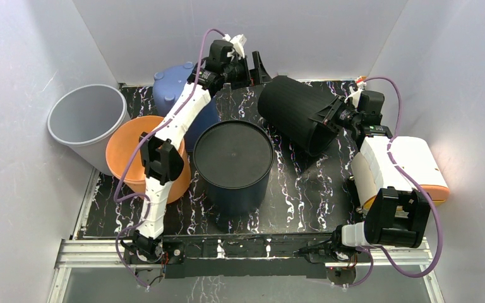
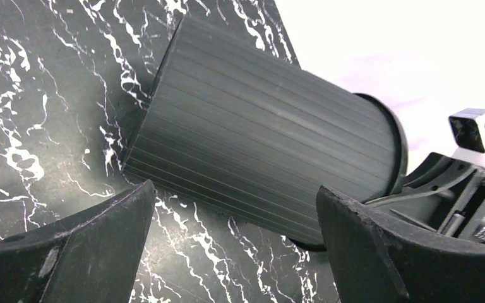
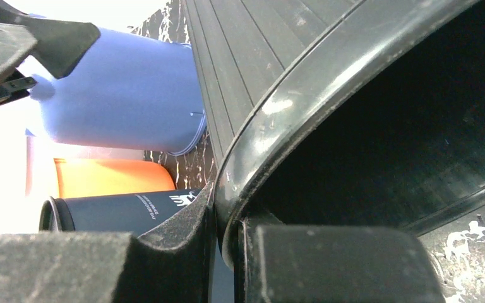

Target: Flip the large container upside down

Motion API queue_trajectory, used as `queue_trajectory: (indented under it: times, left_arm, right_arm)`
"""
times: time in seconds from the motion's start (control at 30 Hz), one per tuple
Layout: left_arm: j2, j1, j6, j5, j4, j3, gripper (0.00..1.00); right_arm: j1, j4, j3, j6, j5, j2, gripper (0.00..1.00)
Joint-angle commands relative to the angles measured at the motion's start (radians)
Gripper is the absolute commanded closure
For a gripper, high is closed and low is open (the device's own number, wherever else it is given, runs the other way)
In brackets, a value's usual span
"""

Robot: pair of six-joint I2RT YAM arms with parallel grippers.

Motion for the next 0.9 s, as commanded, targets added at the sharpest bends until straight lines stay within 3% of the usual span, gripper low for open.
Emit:
queue_trajectory:
  times: [0.0,0.4,0.6,0.87]
  left_arm:
    - [-0.021,-0.006,0.017,0.073,-0.013,0.018,0.02]
    - [-0.207,-0.083,0.029,0.065,-0.013,-0.265,0.02]
    - [-0.228,-0.169,-0.002,0.054,-0.041,-0.31,0.02]
    - [-0.36,-0.262,-0.083,-0.023,0.063,-0.5,0.02]
  right_arm:
    - [-0.002,0.025,-0.008,-0.035,-0.032,-0.041,1.0]
    - [-0.003,0.037,-0.027,-0.028,-0.08,-0.061,1.0]
    - [-0.003,-0.032,0.0,-0.053,-0.032,-0.086,1.0]
    - [-0.004,-0.077,-0.004,-0.071,-0.001,-0.111,1.0]
